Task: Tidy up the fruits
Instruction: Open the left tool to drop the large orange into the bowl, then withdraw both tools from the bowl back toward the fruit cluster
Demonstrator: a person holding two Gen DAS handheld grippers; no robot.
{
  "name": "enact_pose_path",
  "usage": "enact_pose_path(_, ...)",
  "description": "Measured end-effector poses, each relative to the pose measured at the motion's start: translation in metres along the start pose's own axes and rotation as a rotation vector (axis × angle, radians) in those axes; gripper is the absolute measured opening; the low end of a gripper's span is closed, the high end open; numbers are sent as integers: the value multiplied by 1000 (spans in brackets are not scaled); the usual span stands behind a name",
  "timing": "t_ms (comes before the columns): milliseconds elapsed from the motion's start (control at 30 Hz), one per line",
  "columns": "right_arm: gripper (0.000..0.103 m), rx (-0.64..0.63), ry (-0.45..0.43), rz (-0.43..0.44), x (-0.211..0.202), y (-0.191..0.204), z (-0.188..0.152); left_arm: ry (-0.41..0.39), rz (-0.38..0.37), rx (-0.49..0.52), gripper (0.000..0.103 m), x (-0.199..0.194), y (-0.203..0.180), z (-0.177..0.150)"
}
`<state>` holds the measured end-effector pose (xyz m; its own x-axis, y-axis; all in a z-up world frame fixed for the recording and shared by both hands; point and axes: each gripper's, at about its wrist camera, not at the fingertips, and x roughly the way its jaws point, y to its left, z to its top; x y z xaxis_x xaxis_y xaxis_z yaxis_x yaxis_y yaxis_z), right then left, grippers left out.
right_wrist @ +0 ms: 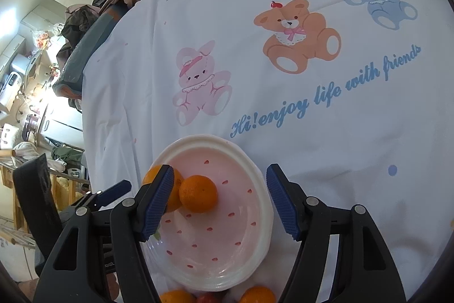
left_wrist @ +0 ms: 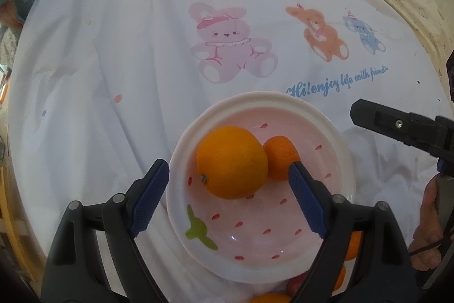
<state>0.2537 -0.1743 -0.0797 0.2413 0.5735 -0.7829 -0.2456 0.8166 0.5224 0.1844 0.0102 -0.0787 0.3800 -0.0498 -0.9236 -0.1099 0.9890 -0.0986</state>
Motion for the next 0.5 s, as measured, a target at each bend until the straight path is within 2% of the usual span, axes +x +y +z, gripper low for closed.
enact_pose_path(67,70,-14,-12,-13,-7,4,-4,-10,13,-5,84,-7,0,-2)
enact_pose_path(167,70,-36,-34,-35,-19,11,-8,-52,71,1,84,-22,-1,-7)
enact_pose_path(233,70,-59,-53,-52,-29,16,-12,-83,79,13,84,-36,-2,-10)
enact_pose_path(333,72,-98,-81,-72,-46,24,-21,-134,43,9,84,-60,-3,-19)
enact_pose_path(367,75,-106,-90,-71,-53,26,-26,-153,29,-7,84,-66,-2,-22)
enact_pose_path(433,88,-110,-114,-75,-64,27,-36,-174,9,-45,84,-81,2,-29)
enact_pose_path(500,89,-116,-124,-82,-74,27,-47,-187,-19,-72,84,-93,5,-38)
